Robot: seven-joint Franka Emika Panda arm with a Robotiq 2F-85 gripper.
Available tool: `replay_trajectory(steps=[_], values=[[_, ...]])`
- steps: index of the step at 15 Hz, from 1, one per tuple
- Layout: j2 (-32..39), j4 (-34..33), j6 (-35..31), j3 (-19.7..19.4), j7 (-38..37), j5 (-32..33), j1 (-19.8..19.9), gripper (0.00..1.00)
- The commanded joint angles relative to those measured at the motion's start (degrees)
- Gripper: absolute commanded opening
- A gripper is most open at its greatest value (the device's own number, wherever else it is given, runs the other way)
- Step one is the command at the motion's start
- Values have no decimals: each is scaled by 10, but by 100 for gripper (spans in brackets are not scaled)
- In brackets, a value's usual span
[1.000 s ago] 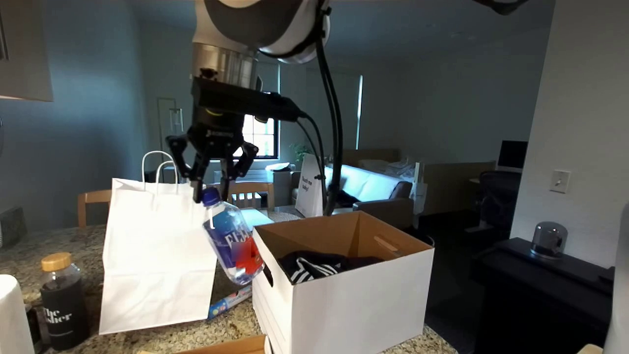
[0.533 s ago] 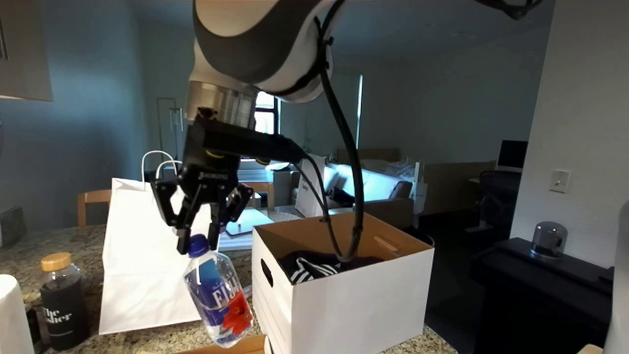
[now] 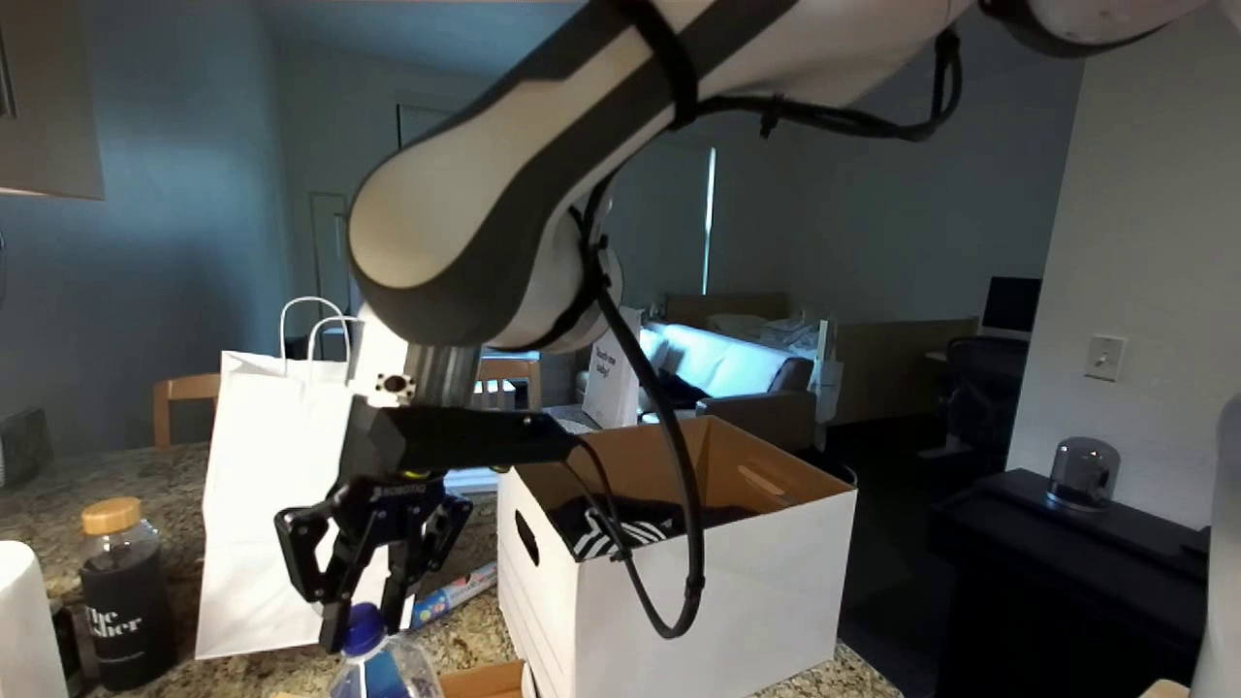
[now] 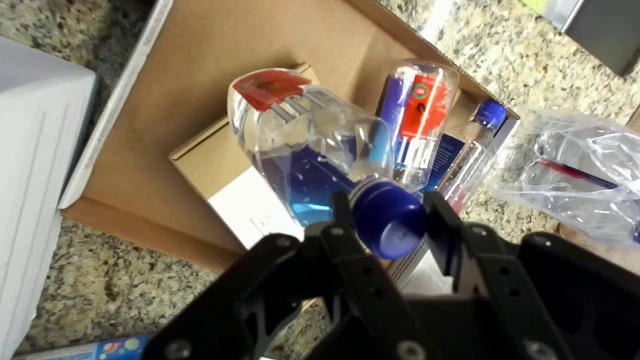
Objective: Remove three bottles from the box
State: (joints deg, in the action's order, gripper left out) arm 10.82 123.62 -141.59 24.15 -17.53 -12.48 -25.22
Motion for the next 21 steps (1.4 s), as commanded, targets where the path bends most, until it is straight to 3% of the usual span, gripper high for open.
replay_trajectory(steps=[1, 11, 21], values=[[35, -15, -44, 8, 30, -5, -11, 15], [174, -118, -30, 7, 27, 5, -58, 15], [234, -180, -7, -3, 20, -6, -81, 15]])
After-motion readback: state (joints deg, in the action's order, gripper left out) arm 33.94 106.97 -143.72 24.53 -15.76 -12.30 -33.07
